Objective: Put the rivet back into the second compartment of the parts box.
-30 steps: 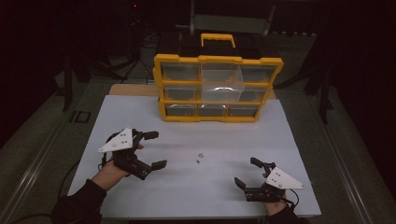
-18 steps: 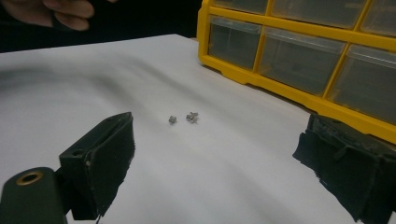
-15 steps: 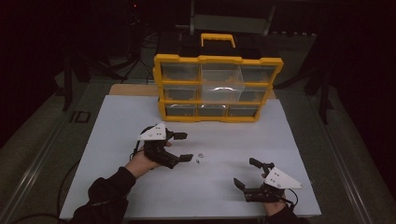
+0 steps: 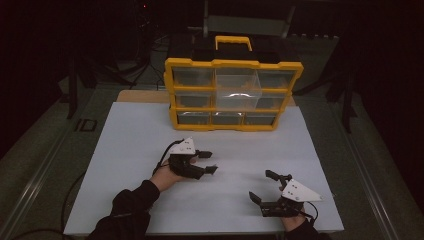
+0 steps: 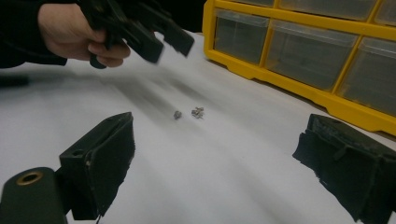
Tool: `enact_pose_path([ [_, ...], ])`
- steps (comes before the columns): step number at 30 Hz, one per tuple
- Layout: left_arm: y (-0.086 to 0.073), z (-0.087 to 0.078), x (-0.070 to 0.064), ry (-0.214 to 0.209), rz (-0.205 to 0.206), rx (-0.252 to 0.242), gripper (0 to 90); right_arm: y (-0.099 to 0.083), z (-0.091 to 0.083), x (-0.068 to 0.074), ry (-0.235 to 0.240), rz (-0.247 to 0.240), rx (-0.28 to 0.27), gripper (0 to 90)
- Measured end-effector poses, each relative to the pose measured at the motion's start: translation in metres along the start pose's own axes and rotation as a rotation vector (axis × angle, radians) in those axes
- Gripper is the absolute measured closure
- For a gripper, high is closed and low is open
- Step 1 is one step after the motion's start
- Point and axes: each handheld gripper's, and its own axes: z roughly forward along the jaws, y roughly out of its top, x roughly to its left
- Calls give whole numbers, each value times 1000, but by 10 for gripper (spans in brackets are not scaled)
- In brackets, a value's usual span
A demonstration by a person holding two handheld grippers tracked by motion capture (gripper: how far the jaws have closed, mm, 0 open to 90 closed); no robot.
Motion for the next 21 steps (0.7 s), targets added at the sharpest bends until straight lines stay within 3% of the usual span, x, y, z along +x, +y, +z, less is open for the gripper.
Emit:
enact_pose_path([
  [1,-2,5,1,7,-13,38,444,0,0,0,1,1,1,96],
  [10,-8,15,4,16,-33,97,544,-1,0,-1,2,3,9,96],
  [17,-16,23,1,31,20,185,584,-1,1,-1,2,8,17,96],
  [21,-19,31,0,48,81,243,603,-1,1,-1,-2,7,19,96],
])
